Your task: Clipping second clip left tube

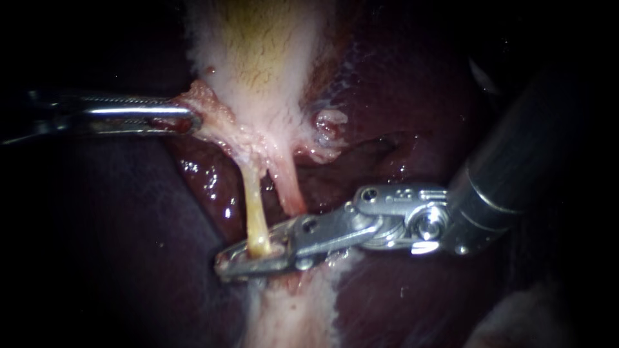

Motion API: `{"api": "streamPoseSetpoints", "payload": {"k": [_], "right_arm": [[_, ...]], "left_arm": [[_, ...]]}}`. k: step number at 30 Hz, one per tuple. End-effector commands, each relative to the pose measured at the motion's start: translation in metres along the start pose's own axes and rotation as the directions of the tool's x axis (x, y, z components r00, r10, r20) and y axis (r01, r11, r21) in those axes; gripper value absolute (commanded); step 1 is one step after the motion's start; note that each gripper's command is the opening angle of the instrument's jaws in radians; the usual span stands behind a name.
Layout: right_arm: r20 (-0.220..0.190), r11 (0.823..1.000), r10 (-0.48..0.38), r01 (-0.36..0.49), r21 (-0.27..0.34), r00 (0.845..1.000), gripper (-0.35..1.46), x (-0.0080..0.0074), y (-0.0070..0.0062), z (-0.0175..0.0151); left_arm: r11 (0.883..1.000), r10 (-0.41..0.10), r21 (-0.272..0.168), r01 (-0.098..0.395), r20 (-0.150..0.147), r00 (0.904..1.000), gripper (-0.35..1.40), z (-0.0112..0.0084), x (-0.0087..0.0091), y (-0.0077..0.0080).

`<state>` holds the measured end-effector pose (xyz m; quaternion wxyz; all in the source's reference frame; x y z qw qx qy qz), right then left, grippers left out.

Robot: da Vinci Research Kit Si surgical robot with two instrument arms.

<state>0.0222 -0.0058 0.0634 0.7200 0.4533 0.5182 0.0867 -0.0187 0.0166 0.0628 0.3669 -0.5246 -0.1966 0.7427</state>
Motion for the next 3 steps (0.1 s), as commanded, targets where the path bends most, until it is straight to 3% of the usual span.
{"api": "streamPoseSetpoints", "payload": {"k": [1,3], "right_arm": [[0.0,1.0,0.001,-0.001,0.001,1.0,-0.35,0.0,0.0,0.0],[0.0,1.0,0.006,-0.006,0.001,1.0,-0.35,0.0,0.0001,-0.0001]], "left_arm": [[1.0,0.0,0.0,0.0,0.0,1.0,-0.35,0.0,0.0,-0.0001],[1.0,0.0,0.0,0.0,0.0,1.0,-0.35,0.0,0.0,-0.0002]]}}
